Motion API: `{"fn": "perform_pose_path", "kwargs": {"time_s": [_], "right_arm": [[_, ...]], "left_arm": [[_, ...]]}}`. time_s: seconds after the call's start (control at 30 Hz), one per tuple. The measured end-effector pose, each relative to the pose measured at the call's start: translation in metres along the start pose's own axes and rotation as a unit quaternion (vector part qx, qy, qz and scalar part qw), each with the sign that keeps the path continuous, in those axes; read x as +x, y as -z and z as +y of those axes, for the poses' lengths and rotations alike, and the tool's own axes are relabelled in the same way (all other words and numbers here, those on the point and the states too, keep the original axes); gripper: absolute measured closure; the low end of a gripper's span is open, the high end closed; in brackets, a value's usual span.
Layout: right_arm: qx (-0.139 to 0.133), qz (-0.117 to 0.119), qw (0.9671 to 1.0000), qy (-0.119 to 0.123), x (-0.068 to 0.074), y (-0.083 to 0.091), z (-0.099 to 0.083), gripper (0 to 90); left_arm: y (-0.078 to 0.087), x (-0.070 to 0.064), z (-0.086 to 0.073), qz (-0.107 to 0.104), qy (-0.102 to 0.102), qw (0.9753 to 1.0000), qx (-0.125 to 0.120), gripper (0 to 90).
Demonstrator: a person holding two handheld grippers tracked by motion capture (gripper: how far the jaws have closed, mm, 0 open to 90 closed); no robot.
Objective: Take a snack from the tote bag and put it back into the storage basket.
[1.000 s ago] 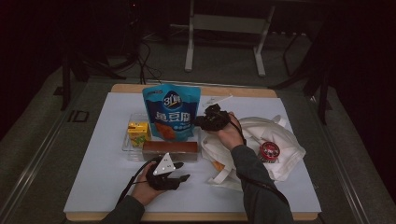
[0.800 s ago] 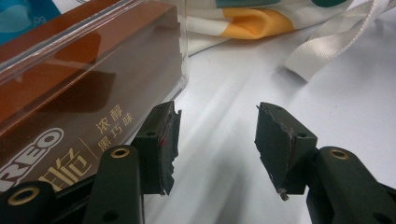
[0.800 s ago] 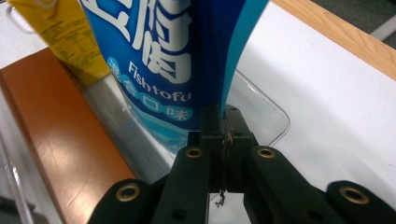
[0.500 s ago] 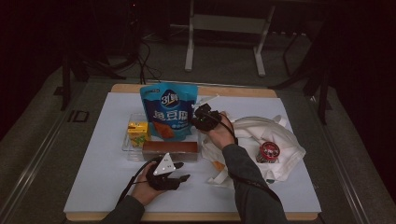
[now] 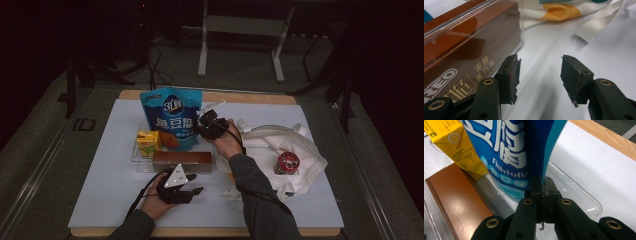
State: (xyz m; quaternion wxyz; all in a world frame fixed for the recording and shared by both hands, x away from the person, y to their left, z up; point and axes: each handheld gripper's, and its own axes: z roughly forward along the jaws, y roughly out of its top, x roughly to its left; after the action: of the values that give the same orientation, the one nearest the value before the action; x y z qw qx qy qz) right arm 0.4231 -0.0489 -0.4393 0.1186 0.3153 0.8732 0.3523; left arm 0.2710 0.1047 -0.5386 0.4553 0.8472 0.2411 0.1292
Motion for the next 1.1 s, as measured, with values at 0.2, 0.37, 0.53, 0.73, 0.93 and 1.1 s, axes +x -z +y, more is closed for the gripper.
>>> {"fn": "perform_pose_path", "kwargs": {"time_s": [0.2, 0.37, 0.53, 0.73, 0.93, 1.1], "right_arm": [[0.002, -0.013, 0.9999, 0.001, -0.001, 0.002, -0.001, 88.4], [-0.002, -0.022, 0.9998, -0.002, -0.002, 0.005, -0.001, 83.8], [-0.010, -0.004, 0.9999, 0.012, -0.002, 0.008, -0.004, 72.4], [-0.017, 0.021, 0.9995, 0.016, -0.003, 0.023, -0.008, 66.3], [-0.026, 0.015, 0.9993, 0.022, -0.007, 0.038, -0.010, 63.7], [-0.025, 0.009, 0.9994, 0.020, -0.013, 0.044, -0.016, 62.2]], "left_arm": [[0.000, 0.000, 0.000, -0.001, 0.000, 1.0000, 0.000, 48.3], [0.000, 0.000, 0.000, 0.000, 0.001, 1.0000, 0.000, 48.3], [0.000, 0.000, 0.000, -0.001, 0.002, 1.0000, 0.000, 48.2], [0.000, 0.001, 0.000, -0.001, 0.003, 1.0000, 0.000, 48.2], [0.000, 0.001, 0.000, -0.001, 0.003, 1.0000, 0.000, 48.2], [0.000, 0.001, 0.000, -0.002, 0.005, 1.0000, 0.000, 48.2]]}}
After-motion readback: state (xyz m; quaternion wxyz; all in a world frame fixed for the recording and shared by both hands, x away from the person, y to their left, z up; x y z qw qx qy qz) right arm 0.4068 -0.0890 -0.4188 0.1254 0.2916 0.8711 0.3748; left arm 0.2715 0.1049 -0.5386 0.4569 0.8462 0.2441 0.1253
